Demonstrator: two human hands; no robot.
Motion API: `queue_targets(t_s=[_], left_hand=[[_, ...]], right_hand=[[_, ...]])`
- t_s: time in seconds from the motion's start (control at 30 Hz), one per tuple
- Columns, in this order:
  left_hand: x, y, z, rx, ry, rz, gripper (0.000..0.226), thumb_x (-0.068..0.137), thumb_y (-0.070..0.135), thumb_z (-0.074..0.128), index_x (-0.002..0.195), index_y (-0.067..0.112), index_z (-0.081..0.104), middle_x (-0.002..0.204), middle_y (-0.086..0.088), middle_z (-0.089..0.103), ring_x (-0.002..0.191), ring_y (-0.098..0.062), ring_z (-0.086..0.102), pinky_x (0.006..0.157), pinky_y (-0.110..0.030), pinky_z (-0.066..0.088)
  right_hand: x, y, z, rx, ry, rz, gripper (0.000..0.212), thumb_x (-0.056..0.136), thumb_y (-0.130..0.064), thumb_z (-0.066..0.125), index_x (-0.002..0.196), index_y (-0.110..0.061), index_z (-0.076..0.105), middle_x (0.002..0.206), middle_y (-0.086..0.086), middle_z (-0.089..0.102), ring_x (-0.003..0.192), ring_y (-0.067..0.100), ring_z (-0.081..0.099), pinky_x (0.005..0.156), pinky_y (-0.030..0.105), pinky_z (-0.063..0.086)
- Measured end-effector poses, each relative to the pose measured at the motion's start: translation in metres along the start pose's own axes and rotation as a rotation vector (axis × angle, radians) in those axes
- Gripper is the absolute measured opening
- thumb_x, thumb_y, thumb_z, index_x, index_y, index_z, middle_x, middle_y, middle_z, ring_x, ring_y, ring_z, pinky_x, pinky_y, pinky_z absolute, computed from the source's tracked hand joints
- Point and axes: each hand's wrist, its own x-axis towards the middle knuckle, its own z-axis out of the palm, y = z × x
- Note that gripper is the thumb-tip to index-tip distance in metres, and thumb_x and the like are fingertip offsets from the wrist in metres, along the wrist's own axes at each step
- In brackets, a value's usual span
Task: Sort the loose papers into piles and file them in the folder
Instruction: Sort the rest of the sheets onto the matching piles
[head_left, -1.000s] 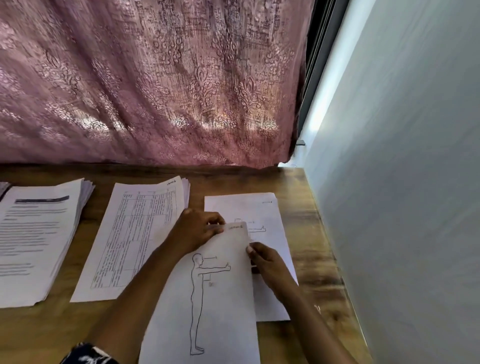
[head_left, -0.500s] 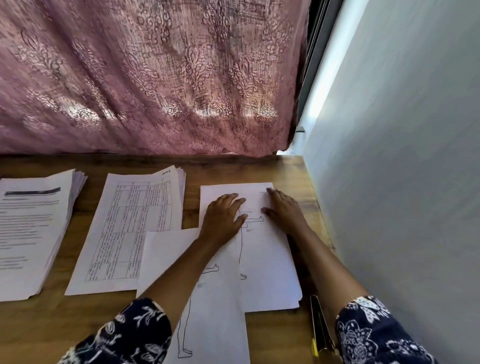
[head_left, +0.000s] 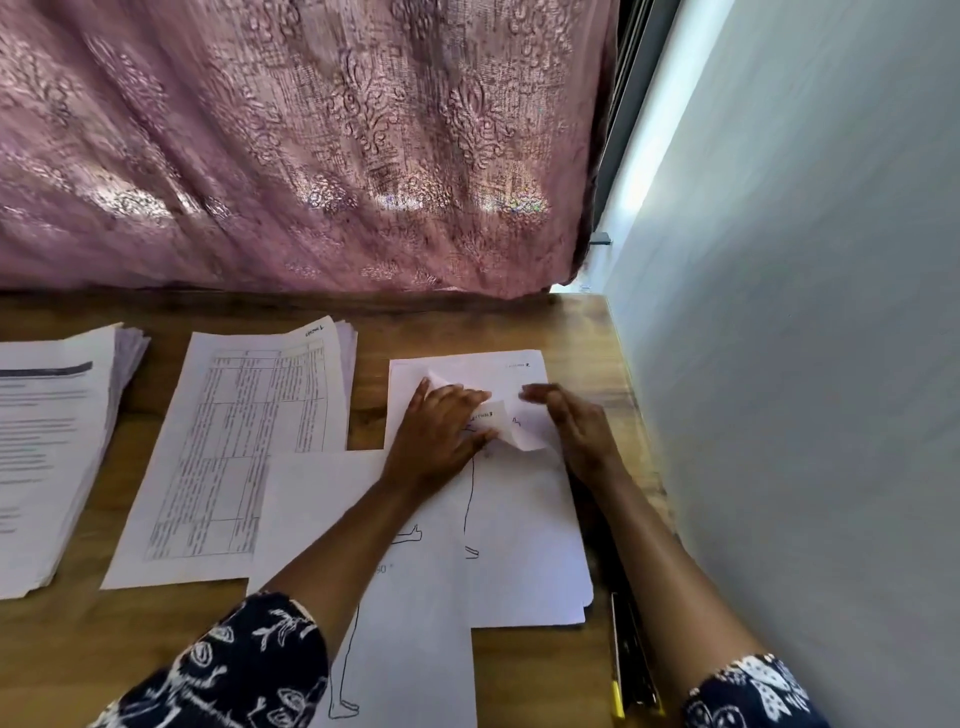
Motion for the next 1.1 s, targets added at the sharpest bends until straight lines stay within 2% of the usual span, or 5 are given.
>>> queue_targets(t_s=[0.2, 0.37, 0.57, 0.8, 1.1], left_hand=[[0.000, 0.001, 0.001, 0.026, 0.033, 0.032, 0.059, 0.096, 0.059, 0.031, 0.124, 0.015, 0.057, 0.128, -0.005, 0.062, 0.125, -0.025, 0.052, 0.116, -0.042, 0.013], [-0.001, -0.004, 0.009, 0.075, 0.122, 0.089, 0.038, 0.092, 0.039, 0.048, 0.119, 0.014, 0.054, 0.123, -0.010, 0.065, 0.117, -0.031, 0.060, 0.109, -0.054, 0.020], [-0.002, -0.003, 0.004, 0.040, 0.198, 0.106, 0.030, 0.094, 0.031, 0.045, 0.119, 0.017, 0.053, 0.129, -0.007, 0.062, 0.122, -0.027, 0.055, 0.117, -0.048, 0.018], [-0.005, 0.003, 0.000, 0.033, 0.095, -0.156, 0.077, 0.094, 0.063, 0.028, 0.154, 0.021, 0.005, 0.161, -0.002, 0.015, 0.148, -0.015, 0.011, 0.119, -0.043, 0.001], [0.008, 0.000, -0.006, 0.254, -0.276, -0.264, 0.087, 0.080, 0.068, -0.007, 0.154, 0.029, 0.014, 0.162, 0.001, 0.007, 0.150, -0.019, 0.001, 0.118, -0.049, 0.000]], right_hand=[[0.041, 0.015, -0.004, -0.608, -0.363, 0.104, 0.067, 0.093, -0.040, 0.055, 0.148, -0.014, 0.029, 0.153, 0.007, 0.034, 0.141, 0.022, 0.030, 0.113, 0.037, 0.023], [0.025, 0.007, 0.007, -0.563, -0.171, -0.044, 0.053, 0.088, -0.025, 0.064, 0.136, -0.010, 0.048, 0.134, 0.014, 0.054, 0.122, 0.031, 0.051, 0.101, 0.038, 0.038], [0.009, -0.014, 0.008, -0.173, 0.114, 0.291, 0.060, 0.077, -0.023, 0.078, 0.129, -0.018, 0.050, 0.094, 0.005, 0.066, 0.076, 0.021, 0.061, 0.058, 0.017, 0.041], [0.017, -0.039, -0.017, -0.108, 0.188, 0.268, 0.019, 0.091, -0.022, 0.063, 0.105, -0.010, 0.068, 0.094, 0.003, 0.070, 0.077, 0.013, 0.061, 0.060, 0.004, 0.037], [0.048, -0.109, -0.096, -0.375, 0.451, 0.102, 0.014, 0.094, -0.020, 0.057, 0.096, -0.012, 0.068, 0.084, 0.011, 0.070, 0.076, 0.030, 0.062, 0.060, 0.023, 0.028]])
